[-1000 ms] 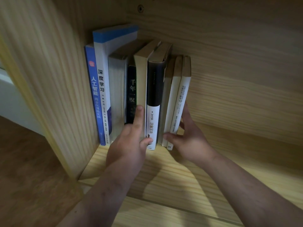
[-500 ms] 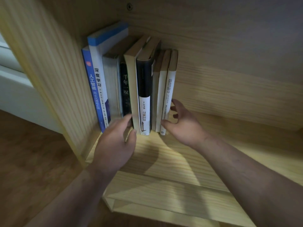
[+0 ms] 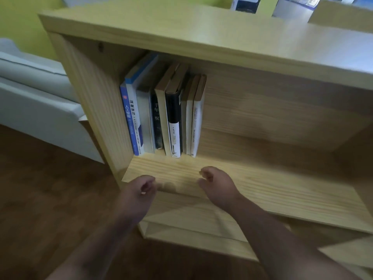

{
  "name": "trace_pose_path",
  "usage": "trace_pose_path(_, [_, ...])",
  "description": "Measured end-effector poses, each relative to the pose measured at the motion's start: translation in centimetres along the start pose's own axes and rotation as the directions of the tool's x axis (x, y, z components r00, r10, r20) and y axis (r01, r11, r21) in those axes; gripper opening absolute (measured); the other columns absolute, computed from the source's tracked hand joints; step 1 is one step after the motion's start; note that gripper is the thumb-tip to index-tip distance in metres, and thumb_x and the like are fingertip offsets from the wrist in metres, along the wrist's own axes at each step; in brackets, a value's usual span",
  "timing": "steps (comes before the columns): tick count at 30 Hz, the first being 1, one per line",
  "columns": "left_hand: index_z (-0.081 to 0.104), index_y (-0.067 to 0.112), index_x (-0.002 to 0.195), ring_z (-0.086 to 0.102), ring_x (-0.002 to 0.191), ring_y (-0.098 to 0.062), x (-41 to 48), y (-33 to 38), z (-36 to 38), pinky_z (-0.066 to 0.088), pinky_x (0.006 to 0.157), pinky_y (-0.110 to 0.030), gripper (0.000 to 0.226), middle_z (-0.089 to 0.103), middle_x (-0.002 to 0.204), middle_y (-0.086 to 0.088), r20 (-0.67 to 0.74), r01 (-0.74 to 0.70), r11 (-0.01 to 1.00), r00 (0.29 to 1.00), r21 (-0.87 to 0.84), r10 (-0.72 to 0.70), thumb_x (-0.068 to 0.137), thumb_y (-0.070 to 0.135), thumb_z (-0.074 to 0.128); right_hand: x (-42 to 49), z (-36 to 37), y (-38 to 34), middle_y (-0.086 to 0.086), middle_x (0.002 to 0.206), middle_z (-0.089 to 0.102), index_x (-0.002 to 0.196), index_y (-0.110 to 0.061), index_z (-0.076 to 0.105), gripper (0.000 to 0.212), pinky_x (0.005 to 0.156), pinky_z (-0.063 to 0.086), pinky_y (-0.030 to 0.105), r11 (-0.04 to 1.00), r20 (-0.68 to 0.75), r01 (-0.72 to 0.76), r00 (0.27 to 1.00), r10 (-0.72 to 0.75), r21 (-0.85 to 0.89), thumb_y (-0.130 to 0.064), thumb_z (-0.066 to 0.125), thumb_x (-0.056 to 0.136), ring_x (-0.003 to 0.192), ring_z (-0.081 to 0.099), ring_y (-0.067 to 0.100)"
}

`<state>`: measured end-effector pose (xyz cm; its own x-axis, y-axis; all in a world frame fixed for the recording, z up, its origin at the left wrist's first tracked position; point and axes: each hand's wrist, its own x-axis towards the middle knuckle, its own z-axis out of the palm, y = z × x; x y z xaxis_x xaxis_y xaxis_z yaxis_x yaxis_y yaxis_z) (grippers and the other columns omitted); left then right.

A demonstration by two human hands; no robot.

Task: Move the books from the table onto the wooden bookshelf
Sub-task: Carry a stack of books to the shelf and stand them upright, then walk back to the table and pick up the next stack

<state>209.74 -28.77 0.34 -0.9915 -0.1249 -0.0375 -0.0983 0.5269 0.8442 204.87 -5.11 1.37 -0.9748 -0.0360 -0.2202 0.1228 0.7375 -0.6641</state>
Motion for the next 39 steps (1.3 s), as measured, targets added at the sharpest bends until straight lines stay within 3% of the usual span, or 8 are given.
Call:
trace_pose_path(3, [0.073,0.016,0.105,0.066,0.090,-0.017,-2.2,-0.4,-0.3,0.046,0.073,-0.028,0.015,0.071,0.096,0.002,0.042,0.107,0.994,0.993,-0.001,-0.107,0.092,0.011,0.067,-3.5,0.6,0.2,-0.006,0.092,0.064,0.100,-0.018,0.067,0.012,0.075,0.043,0.027,1.000,-0.009,-0.004,1.000,0.004,0.013,-0.017,0.062,0.089,0.093,0.060,0.022])
trace_pose_path(8, [0.072,0.006,0.104,0.064,0.095,-0.028,-7.0,-3.7,-1.3,0.048,0.083,-0.039,0.016,0.072,0.105,-0.019,0.165,0.327,0.939,0.937,-0.108,-0.308,0.089,0.010,0.070,-9.1,2.0,1.6,0.003,0.126,0.070,0.131,-0.015,0.067,0.038,0.087,0.044,0.022,0.988,0.054,-0.131,0.990,0.126,0.079,-0.022,0.063,0.094,0.116,0.065,0.020])
trace_pose_path(13, [0.072,0.009,0.091,0.057,0.058,-0.012,-13.9,-5.5,-2.0,0.045,0.057,-0.026,0.008,0.066,0.060,0.008,0.188,0.487,0.869,0.865,-0.087,-0.466,0.091,0.002,0.067,-16.1,4.3,4.3,-0.003,0.113,0.070,0.125,-0.022,0.068,0.033,0.074,0.048,0.020,0.940,0.202,-0.280,0.949,0.240,0.197,-0.025,0.065,0.092,0.097,0.068,0.014])
trace_pose_path(18, [0.068,0.018,0.103,0.058,0.062,-0.014,-22.2,-6.5,-4.0,0.046,0.052,-0.023,0.010,0.064,0.073,0.000,0.271,0.614,0.789,0.765,-0.029,-0.585,0.095,0.016,0.064,-22.9,6.6,8.0,-0.005,0.089,0.075,0.104,-0.028,0.072,0.019,0.079,0.057,0.038,0.846,0.251,-0.460,0.882,0.399,0.270,-0.027,0.072,0.085,0.082,0.070,0.016])
trace_pose_path(21, [0.068,0.007,0.105,0.060,0.071,-0.019,-26.8,-7.3,-5.7,0.047,0.059,-0.026,0.013,0.066,0.085,-0.008,0.259,0.675,0.735,0.722,-0.061,-0.641,0.097,0.015,0.061,-25.8,7.8,10.3,0.000,0.075,0.073,0.105,-0.021,0.072,0.014,0.068,0.054,0.035,0.776,0.296,-0.548,0.832,0.469,0.313,-0.018,0.071,0.091,0.069,0.068,0.015])
trace_pose_path(27, [0.068,0.007,0.099,0.058,0.074,-0.023,-33.8,-10.4,-8.6,0.046,0.066,-0.029,0.008,0.064,0.080,-0.012,0.173,0.770,0.623,0.638,-0.136,-0.751,0.096,0.007,0.060,-29.2,9.6,12.0,-0.006,0.091,0.070,0.095,-0.037,0.062,0.014,0.082,0.057,0.038,0.852,0.403,-0.523,0.789,0.464,0.042,-0.026,0.070,0.094,0.090,0.069,0.018])
trace_pose_path(31, [0.068,0.010,0.104,0.063,0.085,-0.025,-35.6,-13.0,-10.3,0.051,0.078,-0.034,0.010,0.068,0.094,-0.011,0.136,0.787,0.598,0.616,-0.152,-0.776,0.097,0.010,0.061,-29.4,11.9,10.3,0.011,0.099,0.070,0.104,-0.021,0.064,0.007,0.063,0.049,0.030,0.787,0.463,-0.616,0.708,0.532,0.039,-0.018,0.065,0.098,0.091,0.069,0.029])
trace_pose_path(39, [0.070,0.020,0.089,0.062,0.078,-0.021,-34.7,-17.6,-14.8,0.051,0.074,-0.033,0.010,0.070,0.089,-0.007,0.124,0.802,0.574,0.594,-0.165,-0.795,0.093,0.014,0.063,-26.2,16.5,3.6,0.021,0.111,0.068,0.116,-0.015,0.062,0.015,0.061,0.047,0.027,0.840,0.544,-0.538,0.688,0.481,-0.063,-0.016,0.061,0.101,0.087,0.062,0.025])
